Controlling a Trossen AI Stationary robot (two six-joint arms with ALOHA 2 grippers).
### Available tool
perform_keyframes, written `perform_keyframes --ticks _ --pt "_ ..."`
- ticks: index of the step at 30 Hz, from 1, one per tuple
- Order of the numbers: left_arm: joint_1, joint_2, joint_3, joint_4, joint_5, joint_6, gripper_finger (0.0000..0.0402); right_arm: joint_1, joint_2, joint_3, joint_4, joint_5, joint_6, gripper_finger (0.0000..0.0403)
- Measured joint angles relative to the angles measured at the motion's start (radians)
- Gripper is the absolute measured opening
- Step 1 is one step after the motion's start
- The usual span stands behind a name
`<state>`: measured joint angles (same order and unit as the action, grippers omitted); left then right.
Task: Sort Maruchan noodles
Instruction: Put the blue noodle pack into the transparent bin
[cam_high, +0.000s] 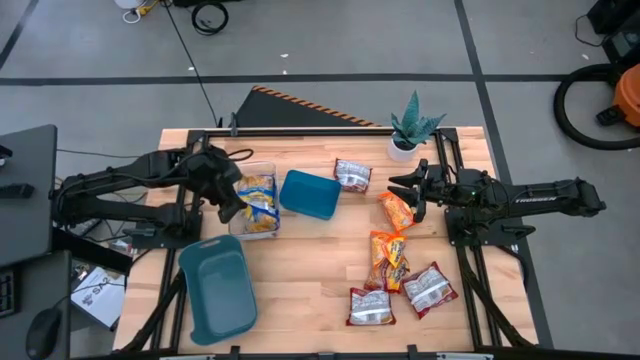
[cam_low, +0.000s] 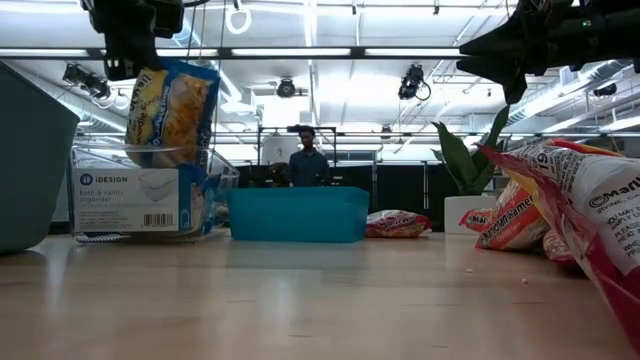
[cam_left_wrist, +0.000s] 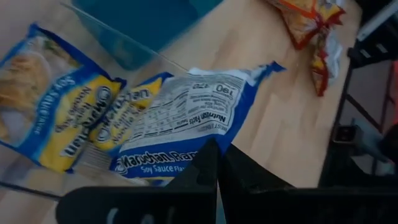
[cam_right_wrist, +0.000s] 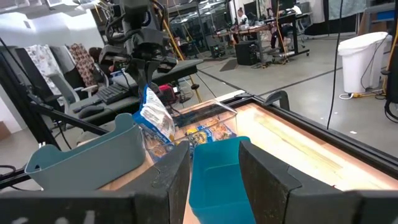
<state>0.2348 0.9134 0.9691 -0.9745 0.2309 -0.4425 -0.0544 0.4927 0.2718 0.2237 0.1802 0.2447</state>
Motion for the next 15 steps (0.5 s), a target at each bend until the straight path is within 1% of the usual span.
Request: perform_keyframes --ticks 4,8,10,13,15 --pt "0.0 0.0 0.0 -0.006 0.045 -0.014 0.0006 0.0 0.0 0.0 0.0 0.0 0.0 0.0144" --pt "0.0 0.0 0.0 -0.004 0.13 -0.019 0.0007 0.0 0.0 0.0 0.0 0.0 0.0 0.0144" --pt "-0.001 0.0 0.0 -0.004 0.156 -0.021 0.0007 0.0 0.0 0.0 0.0 0.0 0.0 0.0144" --pt "0.0 0.0 0.0 -0.005 0.163 -0.017 0.0007 0.0 0.0 0.0 0.0 0.0 0.0 0.0144" --pt "0.0 0.001 0.0 -0.011 0.141 0.009 0.0007 0.0 0.0 0.0 0.0 0.0 0.0 0.0144"
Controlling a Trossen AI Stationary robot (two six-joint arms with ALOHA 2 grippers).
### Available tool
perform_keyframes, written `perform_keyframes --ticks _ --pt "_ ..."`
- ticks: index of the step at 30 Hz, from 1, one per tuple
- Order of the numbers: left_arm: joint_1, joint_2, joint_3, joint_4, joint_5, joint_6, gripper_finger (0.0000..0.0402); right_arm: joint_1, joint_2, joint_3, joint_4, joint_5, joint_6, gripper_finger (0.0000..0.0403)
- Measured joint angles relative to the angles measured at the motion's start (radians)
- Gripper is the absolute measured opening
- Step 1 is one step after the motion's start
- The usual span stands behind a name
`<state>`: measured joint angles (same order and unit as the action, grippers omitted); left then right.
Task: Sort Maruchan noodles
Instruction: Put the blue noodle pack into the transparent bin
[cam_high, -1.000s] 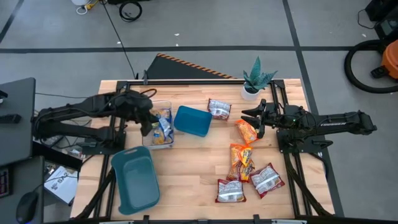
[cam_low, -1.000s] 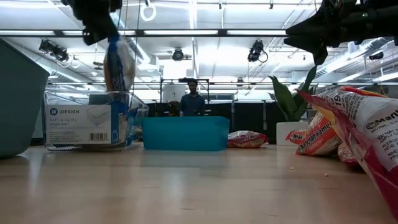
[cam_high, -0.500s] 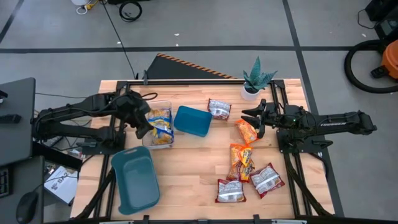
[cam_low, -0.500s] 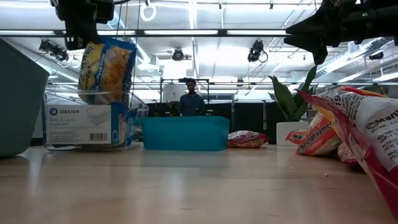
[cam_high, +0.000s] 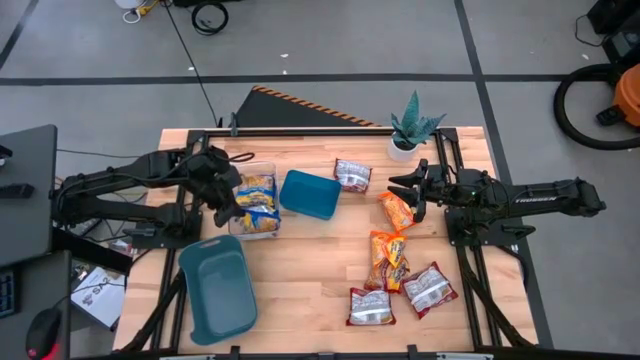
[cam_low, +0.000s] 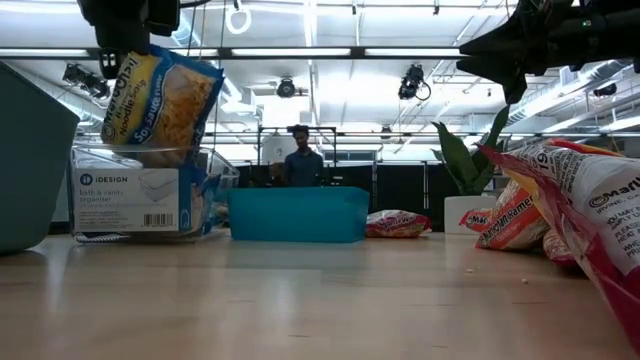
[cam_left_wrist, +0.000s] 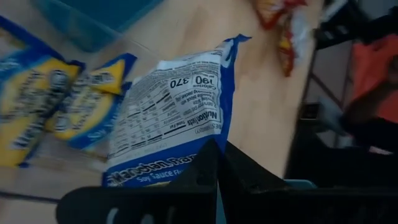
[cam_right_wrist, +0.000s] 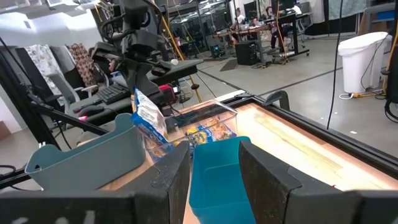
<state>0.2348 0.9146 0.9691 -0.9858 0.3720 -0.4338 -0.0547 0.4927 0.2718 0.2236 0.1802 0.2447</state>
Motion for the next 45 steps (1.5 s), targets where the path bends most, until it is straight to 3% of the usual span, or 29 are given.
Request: perform_keyframes --ticks 4,10,17,22,29,37,41,45 --pt "0.014 0.001 -0.032 -0.014 -0.075 0.02 0.0007 0.0 0.0 0.0 0.0 0.0 0.0 0.0144" --pt "0.099 0.002 -0.125 -0.006 -0.095 0.034 0.0007 0.0 0.0 0.0 0.005 0.0 0.0 0.0144" --pt "0.215 0.002 -0.218 0.095 -0.105 0.085 0.0007 0.0 0.0 0.0 0.009 0.0 0.0 0.0144" --pt "0.264 0.002 -0.257 0.149 -0.192 0.106 0.0011 0.0 0.0 0.0 0.009 0.0 0.0 0.0144" --pt "0.279 0.002 -0.258 0.16 -0.374 0.199 0.0075 0.0 0.0 0.0 0.008 0.0 -0.002 0.0144" --pt "0.278 0.002 -0.213 0.186 -0.507 0.375 0.0159 0.0 0.0 0.0 0.008 0.0 -0.003 0.0144" --pt "0.272 0.001 -0.164 0.209 -0.482 0.441 0.0172 0.0 0.0 0.0 0.008 0.0 -0.003 0.0144" --pt "0.23 0.002 -0.152 0.244 -0.318 0.471 0.0171 0.0 0.0 0.0 0.008 0.0 -0.003 0.0144"
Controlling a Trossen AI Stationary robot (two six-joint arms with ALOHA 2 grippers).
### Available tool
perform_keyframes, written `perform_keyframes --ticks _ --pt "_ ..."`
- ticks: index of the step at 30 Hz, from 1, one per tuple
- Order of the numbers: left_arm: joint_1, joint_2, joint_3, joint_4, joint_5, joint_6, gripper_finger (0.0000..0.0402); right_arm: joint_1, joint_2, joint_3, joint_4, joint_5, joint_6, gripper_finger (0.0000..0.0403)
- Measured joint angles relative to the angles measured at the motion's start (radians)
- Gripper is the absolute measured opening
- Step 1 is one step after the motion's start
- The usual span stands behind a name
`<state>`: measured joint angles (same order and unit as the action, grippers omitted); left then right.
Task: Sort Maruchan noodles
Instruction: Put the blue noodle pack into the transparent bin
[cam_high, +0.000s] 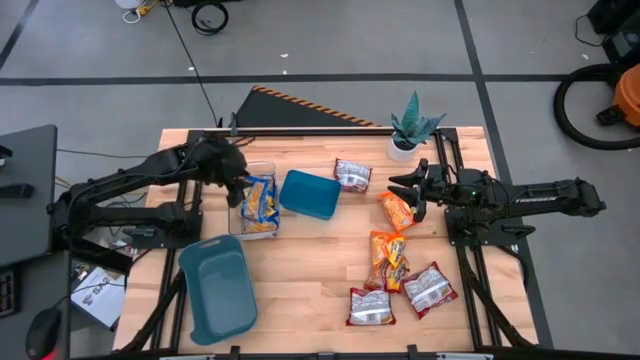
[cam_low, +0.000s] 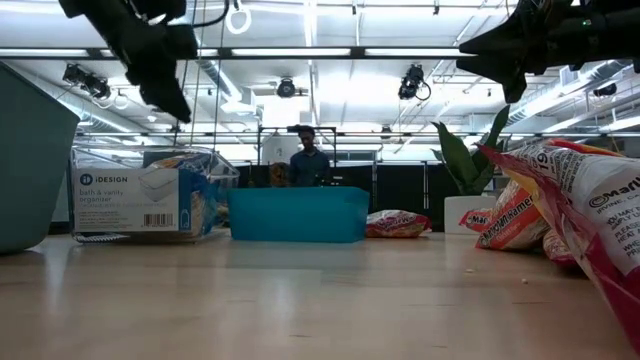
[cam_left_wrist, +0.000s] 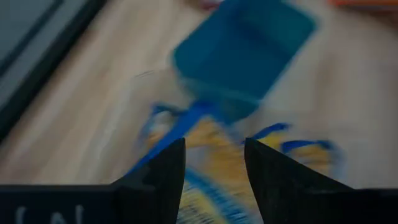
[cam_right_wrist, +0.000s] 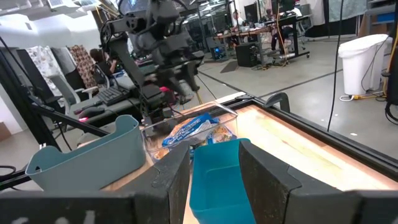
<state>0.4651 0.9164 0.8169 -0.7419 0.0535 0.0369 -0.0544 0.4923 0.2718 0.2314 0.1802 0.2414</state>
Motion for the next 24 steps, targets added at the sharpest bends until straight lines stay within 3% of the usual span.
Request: perform_keyframes --ticks 4,14,24 --pt "-0.061 0.037 0.0 0.026 0.014 -0.07 0.0166 0.0 0.0 0.0 0.0 0.0 0.002 0.0144" --pt "-0.185 0.221 -0.002 0.033 -0.199 -0.078 0.0164 0.0 0.014 0.0 0.007 0.0 0.002 0.0144" --pt "-0.191 0.419 -0.001 0.078 -0.211 -0.099 0.0164 0.0 0.02 0.0 0.016 0.0 0.003 0.0144"
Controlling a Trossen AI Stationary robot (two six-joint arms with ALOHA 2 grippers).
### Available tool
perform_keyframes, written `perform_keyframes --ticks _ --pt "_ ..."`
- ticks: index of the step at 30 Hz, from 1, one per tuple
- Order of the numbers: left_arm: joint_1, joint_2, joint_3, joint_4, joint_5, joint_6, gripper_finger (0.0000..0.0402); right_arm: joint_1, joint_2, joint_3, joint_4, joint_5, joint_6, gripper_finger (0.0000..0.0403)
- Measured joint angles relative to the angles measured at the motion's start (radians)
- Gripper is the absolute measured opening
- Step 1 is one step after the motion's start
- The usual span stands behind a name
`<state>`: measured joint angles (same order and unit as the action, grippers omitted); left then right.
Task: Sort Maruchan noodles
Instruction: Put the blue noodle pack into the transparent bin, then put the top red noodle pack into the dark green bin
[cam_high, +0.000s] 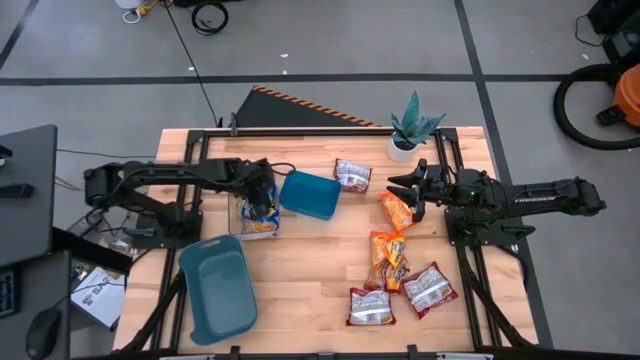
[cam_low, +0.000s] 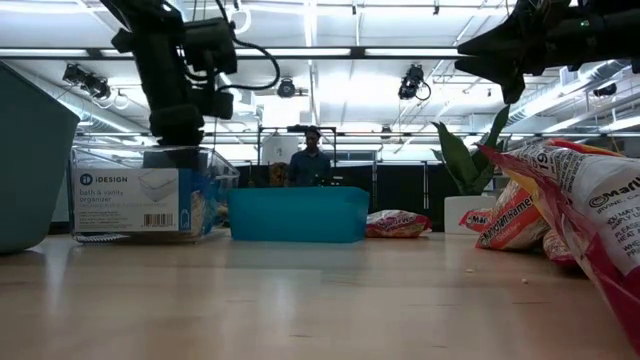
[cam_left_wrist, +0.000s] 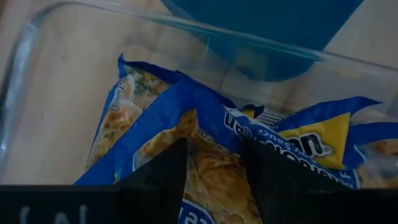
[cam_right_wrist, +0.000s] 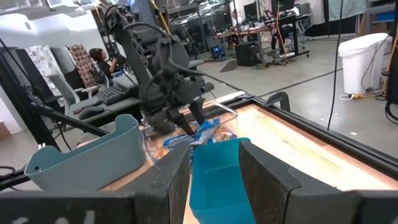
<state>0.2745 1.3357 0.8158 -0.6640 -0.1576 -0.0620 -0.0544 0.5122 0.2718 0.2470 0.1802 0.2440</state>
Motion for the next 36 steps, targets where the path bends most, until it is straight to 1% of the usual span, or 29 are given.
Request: perform_keyframes --ticks 4,10,12,16,19,20,22,30,33,36 --pt "0.0 0.029 0.0 0.015 0.0 0.002 0.0164 0.0 0.006 0.0 0.004 0.0 0.0 0.0144" --pt "0.0 0.03 0.009 0.002 0.004 0.019 0.0164 0.0 0.008 0.0 0.007 0.0 0.0 0.0144" --pt "0.0 0.015 0.04 -0.044 0.005 0.027 0.0164 0.0 0.008 0.0 0.006 0.0 0.0 0.0144" --pt "0.0 -0.005 0.149 -0.126 0.005 0.024 0.0164 0.0 0.008 0.0 0.006 0.0 0.0 0.0144" --pt "-0.018 -0.004 0.217 -0.123 0.004 0.023 0.0164 0.0 0.008 0.0 0.006 0.0 0.0 0.0144" --pt "-0.026 -0.005 0.23 -0.106 0.004 0.028 0.0164 0.0 0.008 0.0 0.006 0.0 0.0 0.0144" --pt "-0.044 -0.004 0.233 -0.02 0.005 0.043 0.0164 0.0 0.008 0.0 0.007 0.0 0.0 0.0144" --pt "-0.094 0.036 0.117 0.539 0.003 0.074 0.0164 0.0 0.008 0.0 0.007 0.0 0.0 0.0144" --pt "-0.095 0.084 0.122 0.585 0.003 0.054 0.0164 0.0 0.01 0.0 0.007 0.0 -0.002 0.0144" --pt "-0.095 0.144 0.156 0.56 0.001 0.05 0.0164 0.0 0.014 0.0 0.009 0.005 -0.002 0.0144"
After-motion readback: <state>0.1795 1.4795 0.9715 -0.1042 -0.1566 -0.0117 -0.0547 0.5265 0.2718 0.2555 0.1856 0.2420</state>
